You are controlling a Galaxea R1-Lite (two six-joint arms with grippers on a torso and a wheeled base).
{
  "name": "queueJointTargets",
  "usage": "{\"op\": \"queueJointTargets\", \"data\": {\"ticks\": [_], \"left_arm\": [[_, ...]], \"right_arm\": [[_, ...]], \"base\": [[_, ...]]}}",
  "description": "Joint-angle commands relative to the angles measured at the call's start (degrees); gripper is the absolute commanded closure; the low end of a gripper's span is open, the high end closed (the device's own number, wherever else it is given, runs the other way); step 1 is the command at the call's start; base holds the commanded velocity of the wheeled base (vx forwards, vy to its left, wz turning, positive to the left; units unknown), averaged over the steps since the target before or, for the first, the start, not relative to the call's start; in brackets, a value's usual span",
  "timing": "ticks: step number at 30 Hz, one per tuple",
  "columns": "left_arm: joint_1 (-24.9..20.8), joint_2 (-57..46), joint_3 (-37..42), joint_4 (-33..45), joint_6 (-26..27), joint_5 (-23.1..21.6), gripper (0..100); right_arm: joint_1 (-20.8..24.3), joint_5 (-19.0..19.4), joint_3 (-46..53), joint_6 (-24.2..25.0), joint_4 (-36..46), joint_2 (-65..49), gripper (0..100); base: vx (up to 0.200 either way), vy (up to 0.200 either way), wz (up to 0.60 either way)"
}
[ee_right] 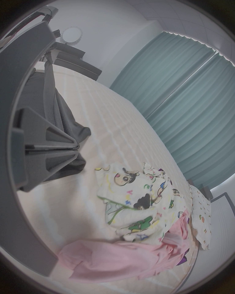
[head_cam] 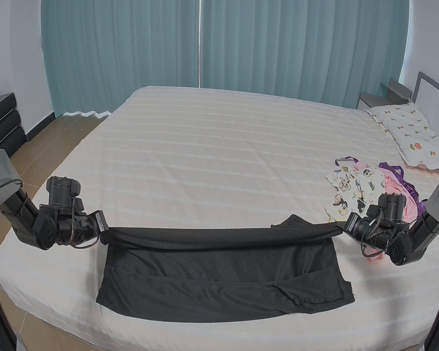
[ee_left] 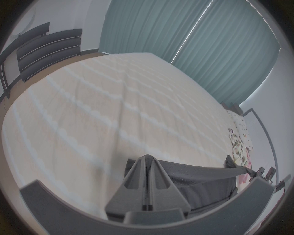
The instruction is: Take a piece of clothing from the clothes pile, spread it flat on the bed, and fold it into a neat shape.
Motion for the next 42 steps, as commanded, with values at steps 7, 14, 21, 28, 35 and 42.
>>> {"op": "queueJointTargets", "data": {"ticks": [7, 14, 21, 28, 35, 42], "left_arm": [[-0.4, 1.2, 10.7, -5.4, 1.2, -0.1, 100], [-1.1, 4.9, 12.4, -7.6, 2.7, 0.4, 100], [-2.5, 5.7, 14.5, -9.5, 2.7, 0.4, 100], [-2.5, 5.1, 14.9, -9.6, 2.1, 0.5, 0], [-1.9, 0.7, 17.4, -9.4, -1.9, 0.7, 0], [-1.9, -4.3, 17.3, -9.6, -12.0, 0.0, 0]], "right_arm": [[-0.4, 0.7, 9.8, -3.7, -2.5, -0.9, 100], [-0.4, 0.8, 12.2, -4.4, -2.5, 0.7, 100], [0.3, 1.6, 13.6, -4.5, -2.5, 0.8, 100], [0.3, 2.8, 14.4, -4.4, -2.7, -0.2, 0], [-1.9, 6.3, 14.0, -1.4, -3.0, -6.3, 0], [2.8, 6.4, 12.2, -0.4, -2.0, -7.9, 0]], "base": [[0.000, 0.000, 0.00], [0.000, 0.000, 0.00], [0.000, 0.000, 0.00], [0.000, 0.000, 0.00], [0.000, 0.000, 0.00], [0.000, 0.000, 0.00]]}}
